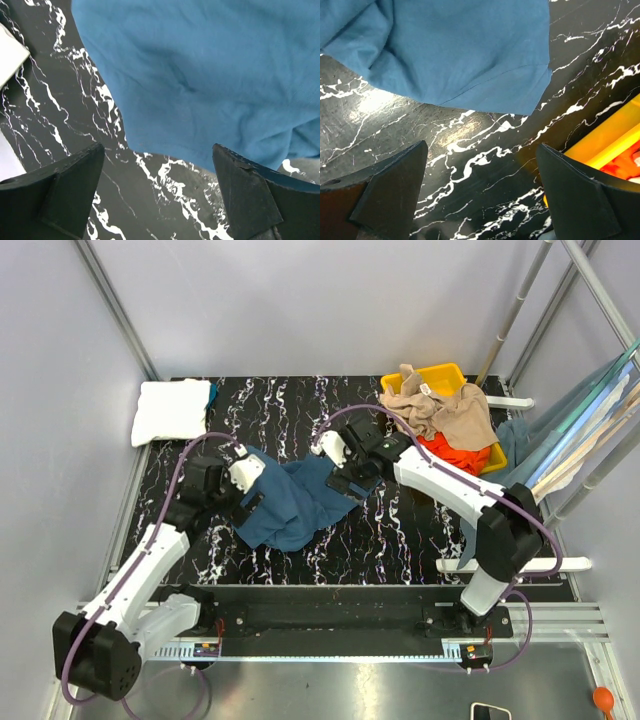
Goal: Fold and stack the t-shirts
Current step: Flatten the tshirt out
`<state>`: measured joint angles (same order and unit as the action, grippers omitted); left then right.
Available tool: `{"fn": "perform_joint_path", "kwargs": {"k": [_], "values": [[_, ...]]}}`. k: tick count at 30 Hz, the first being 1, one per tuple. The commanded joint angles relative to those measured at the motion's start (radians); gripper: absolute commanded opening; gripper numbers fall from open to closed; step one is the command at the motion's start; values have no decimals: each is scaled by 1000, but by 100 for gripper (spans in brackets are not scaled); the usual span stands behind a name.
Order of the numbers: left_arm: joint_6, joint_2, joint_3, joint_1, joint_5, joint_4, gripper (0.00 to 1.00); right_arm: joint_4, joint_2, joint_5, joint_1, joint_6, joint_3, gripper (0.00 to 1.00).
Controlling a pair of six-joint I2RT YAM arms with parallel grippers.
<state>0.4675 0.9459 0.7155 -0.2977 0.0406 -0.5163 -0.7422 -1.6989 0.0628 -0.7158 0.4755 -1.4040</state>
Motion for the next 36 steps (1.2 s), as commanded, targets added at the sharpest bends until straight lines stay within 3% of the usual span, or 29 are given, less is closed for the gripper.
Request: {"fn": "perform_joint_path", "kwargs": {"k": [1,8,12,17,29,30,31,33,34,35,36], "values": [[49,2,-11,-3,-12,13,93,113,82,-11,21,-54,17,98],[13,-50,-83,-52,94,-63,92,191,110,15,41,-71,108,96],[-1,-47,-126,-179,46,-74,89,199,91,20,44,-89,112,95],[20,-19,-139,-236,19,-74,84,211,76,31,44,-98,115,94],[89,77,-182,-241,22,-47,68,218,73,52,50,-101,134,93],[92,88,-183,-242,21,-47,65,221,73,54,55,-101,137,93],[95,97,-183,-241,21,-47,53,228,68,54,55,-101,138,93],[99,117,-182,-241,13,-41,41,234,65,54,59,-106,148,93],[102,122,-176,-241,10,-34,16,240,62,54,61,-107,151,92],[103,125,-172,-242,-10,-27,4,247,59,55,62,-107,152,92],[99,120,-171,-242,-21,-18,0,250,59,55,64,-109,157,92]]}}
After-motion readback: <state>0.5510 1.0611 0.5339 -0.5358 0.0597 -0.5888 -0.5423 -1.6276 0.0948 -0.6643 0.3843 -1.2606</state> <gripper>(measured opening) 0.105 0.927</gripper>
